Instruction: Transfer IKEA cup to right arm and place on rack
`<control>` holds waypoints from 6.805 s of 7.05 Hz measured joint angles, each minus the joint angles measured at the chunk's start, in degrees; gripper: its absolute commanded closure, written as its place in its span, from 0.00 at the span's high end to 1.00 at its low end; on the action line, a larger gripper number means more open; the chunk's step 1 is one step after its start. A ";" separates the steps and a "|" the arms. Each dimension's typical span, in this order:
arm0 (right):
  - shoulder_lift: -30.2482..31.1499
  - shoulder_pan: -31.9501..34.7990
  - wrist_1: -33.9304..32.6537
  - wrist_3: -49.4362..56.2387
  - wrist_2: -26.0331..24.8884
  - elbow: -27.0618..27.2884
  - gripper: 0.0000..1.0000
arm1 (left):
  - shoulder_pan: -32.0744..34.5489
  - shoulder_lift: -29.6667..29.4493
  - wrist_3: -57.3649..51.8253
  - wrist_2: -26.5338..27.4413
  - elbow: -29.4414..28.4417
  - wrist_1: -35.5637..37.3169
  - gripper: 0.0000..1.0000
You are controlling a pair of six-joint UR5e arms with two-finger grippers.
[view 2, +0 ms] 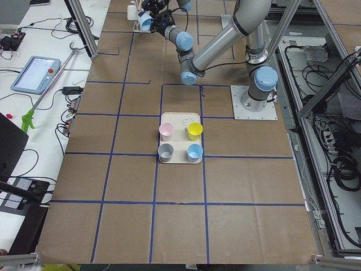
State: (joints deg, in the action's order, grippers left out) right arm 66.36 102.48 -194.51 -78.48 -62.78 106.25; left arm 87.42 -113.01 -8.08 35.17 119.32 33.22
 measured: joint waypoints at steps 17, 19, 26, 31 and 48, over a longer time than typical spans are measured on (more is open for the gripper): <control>-0.61 -19.67 4.91 53.80 -0.76 -7.01 0.15 | -6.95 9.69 1.52 27.51 -12.58 -44.46 0.98; -1.30 -25.15 9.53 75.37 -4.27 -9.65 0.15 | -4.46 10.63 1.79 39.54 -20.04 -65.88 0.98; -7.51 -32.56 8.53 90.87 -5.37 -9.32 0.14 | -2.98 24.91 2.05 51.18 -29.94 -126.29 0.99; -8.52 -32.94 8.00 90.80 -6.20 -6.00 0.98 | -2.65 27.46 2.21 55.54 -25.38 -122.08 0.99; 19.16 -14.87 94.05 76.89 -24.21 -19.64 1.00 | 0.37 22.92 4.65 55.08 -28.36 -116.88 0.99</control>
State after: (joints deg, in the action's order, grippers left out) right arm 85.52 87.61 -100.47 -1.59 -86.99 86.61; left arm 87.80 -90.09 -3.43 90.26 90.96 -83.66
